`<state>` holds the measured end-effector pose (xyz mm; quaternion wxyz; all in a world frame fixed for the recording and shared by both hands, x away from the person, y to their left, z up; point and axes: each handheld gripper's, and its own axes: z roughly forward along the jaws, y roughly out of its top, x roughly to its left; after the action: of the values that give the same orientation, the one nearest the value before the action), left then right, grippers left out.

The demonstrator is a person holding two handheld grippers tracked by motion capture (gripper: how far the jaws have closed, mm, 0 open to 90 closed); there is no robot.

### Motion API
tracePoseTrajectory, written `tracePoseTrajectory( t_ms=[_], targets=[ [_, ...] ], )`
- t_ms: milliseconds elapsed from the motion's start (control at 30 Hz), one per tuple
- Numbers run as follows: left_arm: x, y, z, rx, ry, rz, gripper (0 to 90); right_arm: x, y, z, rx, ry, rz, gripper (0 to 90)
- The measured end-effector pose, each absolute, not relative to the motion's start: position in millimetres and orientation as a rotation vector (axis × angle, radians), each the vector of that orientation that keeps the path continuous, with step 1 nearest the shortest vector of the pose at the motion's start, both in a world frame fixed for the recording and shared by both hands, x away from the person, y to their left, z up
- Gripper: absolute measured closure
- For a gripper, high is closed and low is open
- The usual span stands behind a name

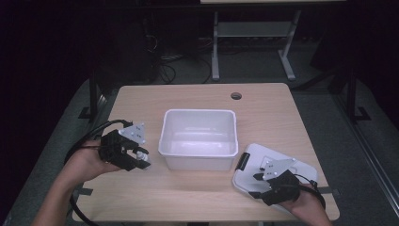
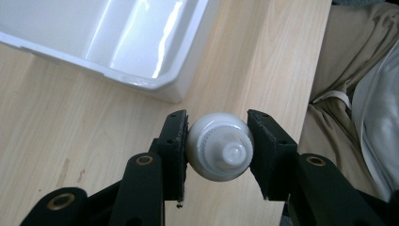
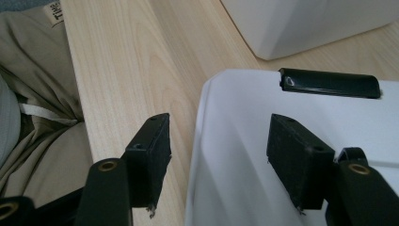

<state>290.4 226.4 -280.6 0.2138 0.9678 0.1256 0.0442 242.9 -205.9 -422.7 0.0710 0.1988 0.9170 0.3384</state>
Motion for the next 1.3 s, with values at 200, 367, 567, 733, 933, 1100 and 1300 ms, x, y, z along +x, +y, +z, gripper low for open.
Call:
tracePoseTrajectory(
  t_ms=[200,367,567,733,933,1100,1300],
  targets=[
    [296.3,225.2,-277.3,2.671,0.344,0.127,59.7,243.6,-206.0,-422.7,0.606,2.758,1.018,39.5],
    [301.1,223.4,-274.2,2.656,0.344,0.134,59.7,243.6,-206.2,-422.9,0.609,2.759,1.018,39.5],
    [309.0,219.2,-270.9,2.642,0.34,0.142,59.7,242.7,-207.7,-422.1,0.62,2.754,1.019,39.4],
    [314.2,218.5,-268.9,2.629,0.342,0.151,59.7,242.9,-207.7,-422.4,0.623,2.756,1.021,39.4],
    [320.2,217.6,-267.2,2.616,0.348,0.159,59.7,243.1,-207.8,-422.4,0.625,2.757,1.021,39.5],
    [323.0,214.6,-268.2,2.618,0.352,0.161,59.7,243.1,-209.0,-423.1,0.622,2.758,1.019,39.4],
    [327.6,210.9,-268.7,2.618,0.352,0.163,59.7,243.2,-208.7,-423.5,0.623,2.76,1.02,39.3]
  ],
)
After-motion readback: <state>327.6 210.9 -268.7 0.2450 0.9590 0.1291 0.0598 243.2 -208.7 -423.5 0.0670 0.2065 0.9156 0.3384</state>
